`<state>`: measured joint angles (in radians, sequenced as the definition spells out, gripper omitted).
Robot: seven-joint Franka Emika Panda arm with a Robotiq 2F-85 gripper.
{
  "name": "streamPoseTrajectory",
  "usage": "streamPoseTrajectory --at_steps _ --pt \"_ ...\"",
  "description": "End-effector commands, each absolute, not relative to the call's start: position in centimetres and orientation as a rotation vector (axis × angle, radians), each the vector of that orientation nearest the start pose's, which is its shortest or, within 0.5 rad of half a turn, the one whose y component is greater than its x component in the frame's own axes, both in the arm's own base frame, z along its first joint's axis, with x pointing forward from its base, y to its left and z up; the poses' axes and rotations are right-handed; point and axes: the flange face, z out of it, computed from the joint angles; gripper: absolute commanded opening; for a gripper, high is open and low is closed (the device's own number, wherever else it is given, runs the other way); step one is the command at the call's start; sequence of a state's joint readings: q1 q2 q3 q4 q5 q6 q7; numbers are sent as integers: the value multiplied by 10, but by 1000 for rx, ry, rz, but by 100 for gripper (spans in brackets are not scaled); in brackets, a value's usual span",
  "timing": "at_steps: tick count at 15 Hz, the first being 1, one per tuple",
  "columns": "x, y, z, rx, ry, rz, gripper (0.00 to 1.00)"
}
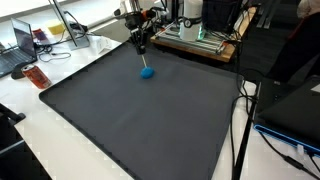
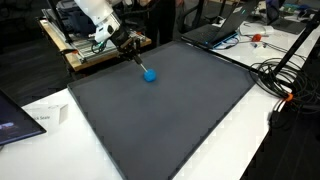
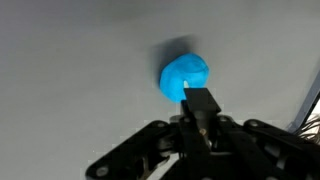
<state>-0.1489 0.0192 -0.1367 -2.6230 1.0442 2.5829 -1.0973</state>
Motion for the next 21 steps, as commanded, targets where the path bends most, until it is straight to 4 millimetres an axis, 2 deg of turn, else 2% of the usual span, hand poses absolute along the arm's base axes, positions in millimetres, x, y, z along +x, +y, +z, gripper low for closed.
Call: streamPoseTrajectory --at_steps 1,10,21 --pt "410 -128 224 -2668 128 -367 3" --pt "426 -113 207 -2676 79 -289 3" --pt "394 -137 236 -2648 58 -330 3"
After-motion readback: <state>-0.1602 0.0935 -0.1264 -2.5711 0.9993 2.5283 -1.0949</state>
